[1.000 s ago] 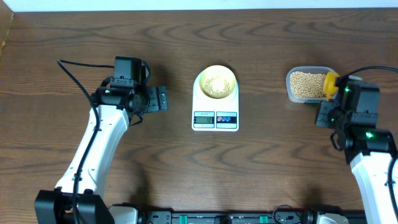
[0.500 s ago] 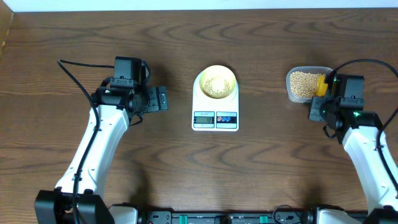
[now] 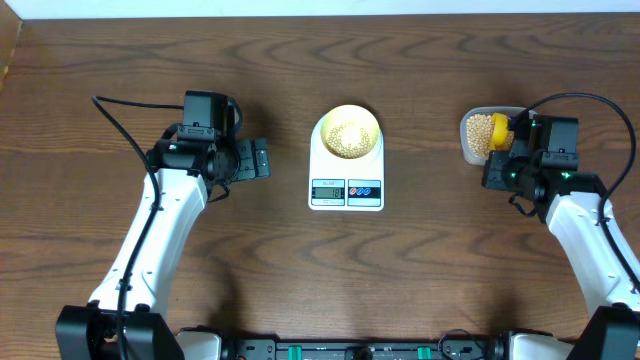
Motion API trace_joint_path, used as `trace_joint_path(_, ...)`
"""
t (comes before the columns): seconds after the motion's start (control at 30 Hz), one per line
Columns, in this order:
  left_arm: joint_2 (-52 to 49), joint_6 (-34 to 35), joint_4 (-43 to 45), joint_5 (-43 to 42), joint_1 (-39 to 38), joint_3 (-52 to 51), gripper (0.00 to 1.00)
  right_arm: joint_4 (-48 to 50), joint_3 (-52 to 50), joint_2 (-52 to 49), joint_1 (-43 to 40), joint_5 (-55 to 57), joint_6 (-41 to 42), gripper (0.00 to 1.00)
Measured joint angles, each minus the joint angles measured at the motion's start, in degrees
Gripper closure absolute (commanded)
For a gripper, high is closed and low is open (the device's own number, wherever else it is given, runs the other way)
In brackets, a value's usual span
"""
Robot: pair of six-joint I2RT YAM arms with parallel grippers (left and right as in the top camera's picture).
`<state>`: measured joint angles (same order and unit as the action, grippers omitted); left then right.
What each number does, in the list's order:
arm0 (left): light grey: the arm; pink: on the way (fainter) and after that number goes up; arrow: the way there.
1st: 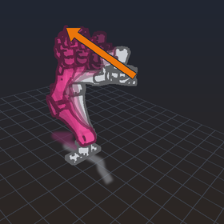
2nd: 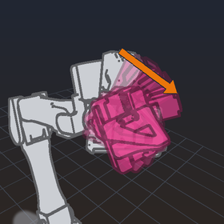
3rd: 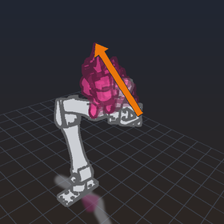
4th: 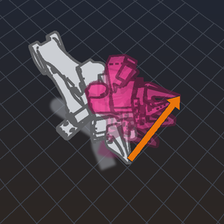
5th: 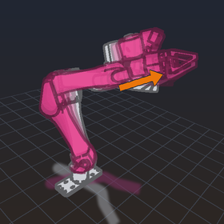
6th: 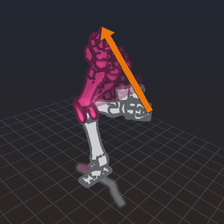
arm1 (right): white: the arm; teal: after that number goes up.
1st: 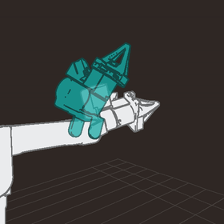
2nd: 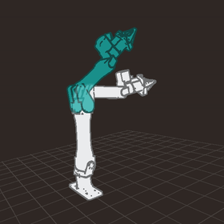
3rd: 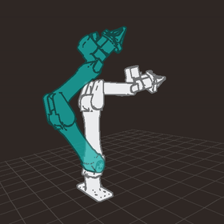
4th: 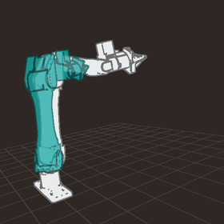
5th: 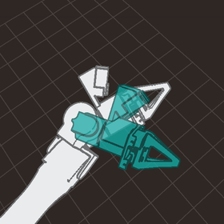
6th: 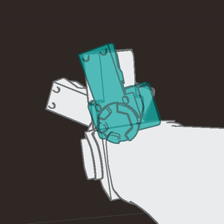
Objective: Scoop item into bowl and weigh 50g on scale
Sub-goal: 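Dip the scoop into the soybeans again with the right gripper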
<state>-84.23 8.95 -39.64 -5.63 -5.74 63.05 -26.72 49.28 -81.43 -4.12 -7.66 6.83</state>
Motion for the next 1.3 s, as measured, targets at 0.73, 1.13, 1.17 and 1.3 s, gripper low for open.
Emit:
trace_joint_path(0.73, 0.00, 0.00, 0.00, 0.00, 0.00, 0.00, 0.03, -0.42, 0.00, 0.04, -15.78, -26.67, 9.99, 0.99)
trace_joint_path(1.13, 0.00, 0.00, 0.00, 0.00, 0.00, 0.00, 0.03, -0.42, 0.00, 0.04, -27.08, -42.29, 16.70, 0.99)
trace_joint_path(1.17, 0.00, 0.00, 0.00, 0.00, 0.00, 0.00, 0.03, -0.44, 0.00, 0.04, -27.85, -43.82, 16.94, 0.99)
trace_joint_path(1.3, 0.00, 0.00, 0.00, 0.02, 0.00, 0.00, 0.03, -0.55, 0.00, 0.04, -30.21, -50.21, 17.75, 0.99)
